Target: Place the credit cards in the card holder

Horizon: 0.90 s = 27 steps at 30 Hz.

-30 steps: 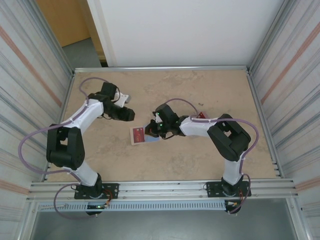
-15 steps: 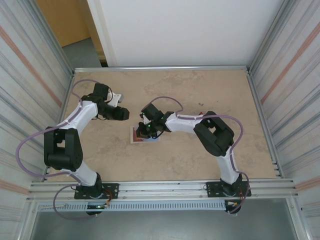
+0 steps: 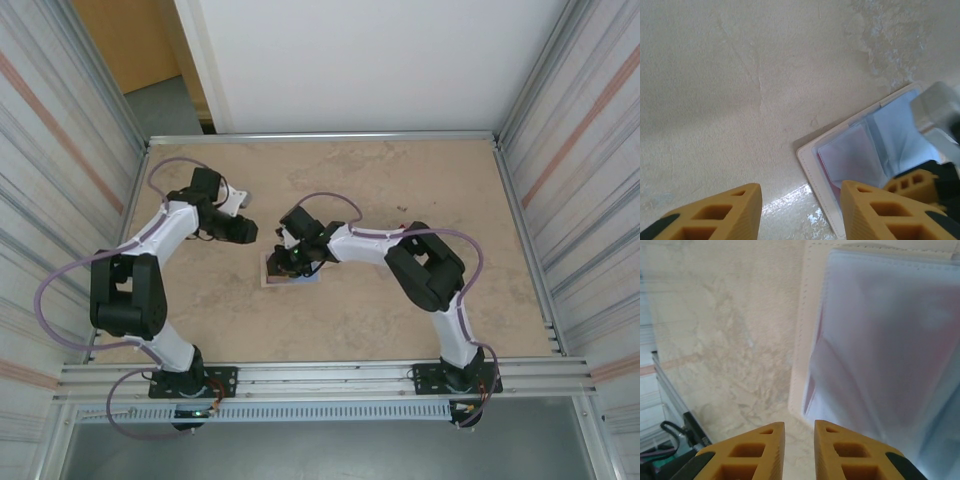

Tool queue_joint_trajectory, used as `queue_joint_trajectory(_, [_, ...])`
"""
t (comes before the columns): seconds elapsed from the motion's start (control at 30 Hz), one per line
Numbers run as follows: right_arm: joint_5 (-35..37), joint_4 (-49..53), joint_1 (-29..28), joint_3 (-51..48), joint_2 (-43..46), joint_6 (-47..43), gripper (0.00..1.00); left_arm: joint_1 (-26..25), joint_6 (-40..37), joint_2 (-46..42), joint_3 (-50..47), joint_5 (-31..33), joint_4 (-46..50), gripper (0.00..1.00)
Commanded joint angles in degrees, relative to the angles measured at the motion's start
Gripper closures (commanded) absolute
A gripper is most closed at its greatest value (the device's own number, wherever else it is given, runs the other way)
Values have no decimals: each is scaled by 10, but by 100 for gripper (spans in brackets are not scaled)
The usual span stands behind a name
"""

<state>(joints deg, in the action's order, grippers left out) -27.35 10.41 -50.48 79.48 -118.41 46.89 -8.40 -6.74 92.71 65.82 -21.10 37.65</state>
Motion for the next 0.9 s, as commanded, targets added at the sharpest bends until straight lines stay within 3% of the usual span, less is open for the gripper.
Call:
queue_joint_trajectory(0.0, [-17, -28, 15, -34, 69, 6, 79, -16, -28, 8, 4, 13, 11, 60])
queue_joint_trajectory(0.07, [-17, -44, 27, -50, 78, 16, 81, -22, -29, 13, 3, 14, 12, 65])
queue_joint_trajectory(0.23, [-27, -74, 44, -64, 51, 38, 99, -36, -20, 23, 8, 7, 17, 85])
queue_joint_trajectory(0.37, [-43, -105, 47, -59, 11, 55, 100, -45, -9, 34, 8, -7, 20, 100])
queue_joint_trajectory(0.87, [-45, -130, 37, -60, -56, 72, 100, -79, 7, 108, 28, -13, 29, 100])
